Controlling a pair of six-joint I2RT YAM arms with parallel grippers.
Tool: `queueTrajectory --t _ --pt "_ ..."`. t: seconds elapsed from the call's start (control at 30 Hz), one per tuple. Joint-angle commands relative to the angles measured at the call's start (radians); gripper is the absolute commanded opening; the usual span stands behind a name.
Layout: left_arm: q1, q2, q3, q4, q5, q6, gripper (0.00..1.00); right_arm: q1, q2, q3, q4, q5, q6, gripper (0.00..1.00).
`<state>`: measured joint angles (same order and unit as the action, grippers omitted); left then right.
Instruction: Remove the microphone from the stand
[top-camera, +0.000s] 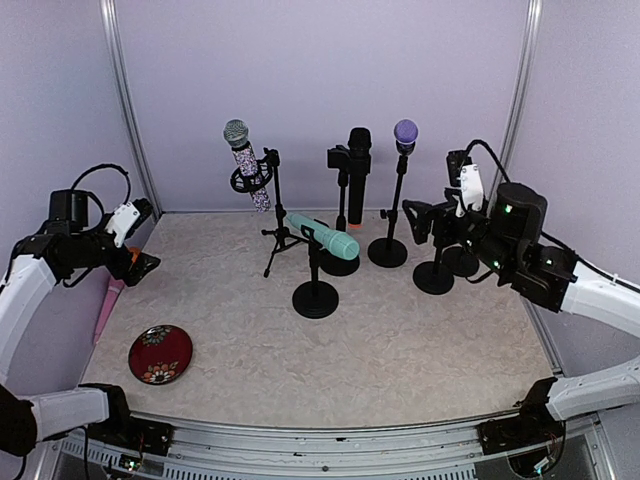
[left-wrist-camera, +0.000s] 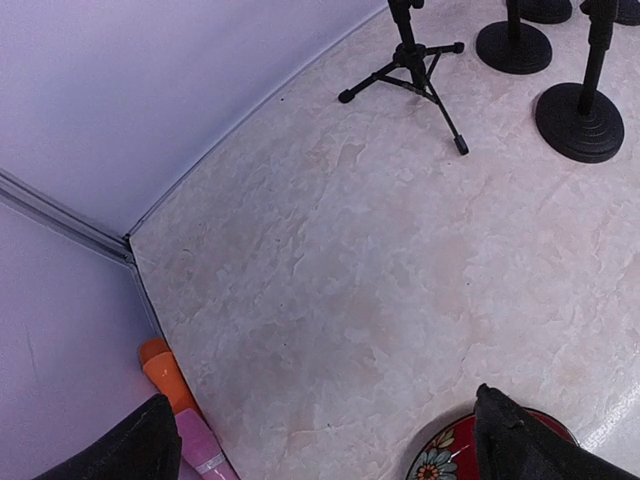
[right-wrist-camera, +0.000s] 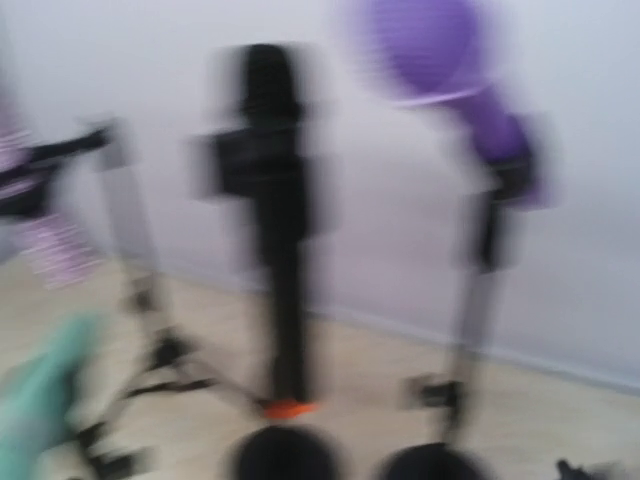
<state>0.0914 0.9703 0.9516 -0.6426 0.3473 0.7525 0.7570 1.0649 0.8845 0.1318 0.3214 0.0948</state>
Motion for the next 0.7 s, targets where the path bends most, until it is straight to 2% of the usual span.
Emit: queueTrajectory --t 0.0,0.2,0.33,0.67 --pt "0.011 0.019 0.023 -0.021 0.061 0.021 0.99 0.174 -0.029 -0.085 0.055 0.012 0.011 1.00" --pt "0.014 -0.001 0.016 -0.041 0.130 0.037 0.99 0.302 0.069 -0.074 0.090 -0.011 -0.038 1.00" --pt "0.011 -0.034 -0.009 -0.041 0.154 0.050 0.99 0.312 0.157 -0.043 0.127 -0.027 -0.023 1.00" --pt "0.001 -0.064 -0.043 -0.051 0.141 0.066 0.99 0.308 0.434 0.140 0.144 0.092 -0.026 0.99"
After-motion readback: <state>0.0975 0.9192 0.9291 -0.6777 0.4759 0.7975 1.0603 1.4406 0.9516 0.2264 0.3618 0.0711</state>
